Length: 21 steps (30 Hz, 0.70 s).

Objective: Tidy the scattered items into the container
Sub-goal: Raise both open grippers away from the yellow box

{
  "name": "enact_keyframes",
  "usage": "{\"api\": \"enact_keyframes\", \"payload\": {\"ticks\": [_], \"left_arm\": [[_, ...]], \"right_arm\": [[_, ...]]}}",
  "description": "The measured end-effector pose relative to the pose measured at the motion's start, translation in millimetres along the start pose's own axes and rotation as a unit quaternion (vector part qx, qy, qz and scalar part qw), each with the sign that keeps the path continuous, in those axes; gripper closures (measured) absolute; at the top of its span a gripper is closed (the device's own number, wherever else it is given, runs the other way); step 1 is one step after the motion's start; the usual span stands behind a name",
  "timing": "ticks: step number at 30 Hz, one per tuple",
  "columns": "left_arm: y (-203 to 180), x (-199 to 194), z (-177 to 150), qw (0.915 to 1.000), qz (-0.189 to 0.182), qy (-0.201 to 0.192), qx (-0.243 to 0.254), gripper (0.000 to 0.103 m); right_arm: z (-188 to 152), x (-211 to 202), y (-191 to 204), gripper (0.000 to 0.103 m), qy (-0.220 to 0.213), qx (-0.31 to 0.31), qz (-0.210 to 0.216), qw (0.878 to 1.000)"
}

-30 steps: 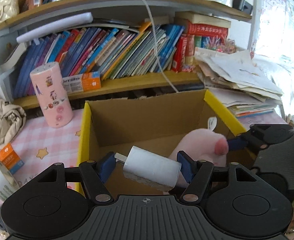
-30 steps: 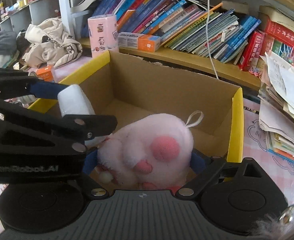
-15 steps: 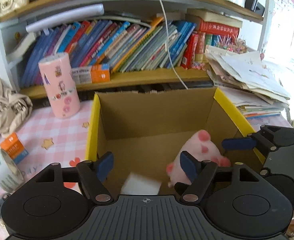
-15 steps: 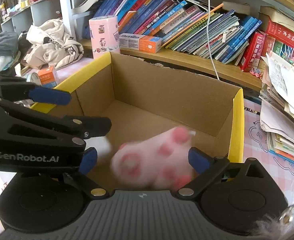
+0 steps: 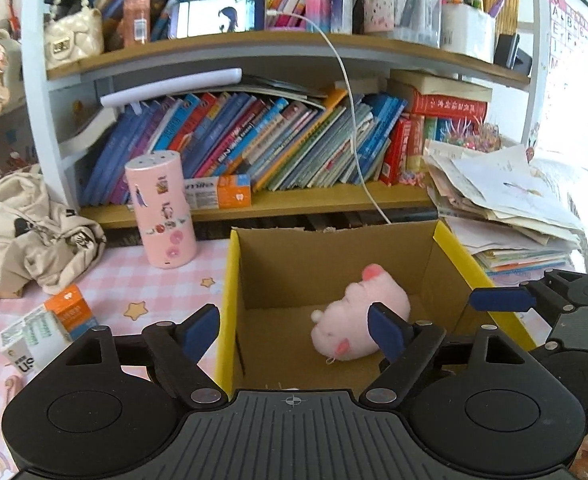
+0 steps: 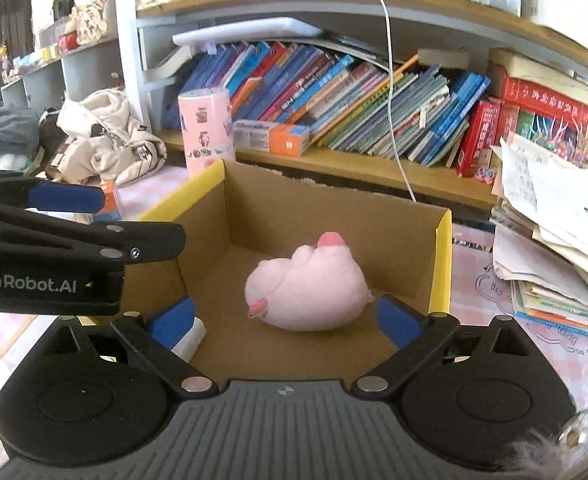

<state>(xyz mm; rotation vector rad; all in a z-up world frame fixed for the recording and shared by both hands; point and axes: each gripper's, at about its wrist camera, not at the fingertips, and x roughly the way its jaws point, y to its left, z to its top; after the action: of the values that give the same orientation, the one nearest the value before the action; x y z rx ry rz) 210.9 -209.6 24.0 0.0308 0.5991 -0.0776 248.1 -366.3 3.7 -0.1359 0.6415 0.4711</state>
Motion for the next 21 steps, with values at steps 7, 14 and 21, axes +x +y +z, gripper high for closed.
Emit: {"api": "enact_keyframes", "payload": {"ticks": [7, 14, 21], "left_arm": [[7.1, -22.9, -13.4, 0.9998, 0.007, -0.009, -0.019, 0.016], [19.2, -37.5, -28.2, 0.9984, 0.008, -0.013, -0.055, 0.010], [44.7, -53.2, -37.9, 0.9979, -0.003, -0.018, -0.062, 0.008]], "right_arm": [[-7.6, -14.9, 14.9, 0.004, -0.008, -0.014, -0.008, 1.000], [-15.7, -36.4, 31.8, 0.004, -0.049, -0.003, -0.035, 0.998], [-21.2, -47.7, 58.0, 0.003, -0.049, -0.002, -0.066, 0.997]]}}
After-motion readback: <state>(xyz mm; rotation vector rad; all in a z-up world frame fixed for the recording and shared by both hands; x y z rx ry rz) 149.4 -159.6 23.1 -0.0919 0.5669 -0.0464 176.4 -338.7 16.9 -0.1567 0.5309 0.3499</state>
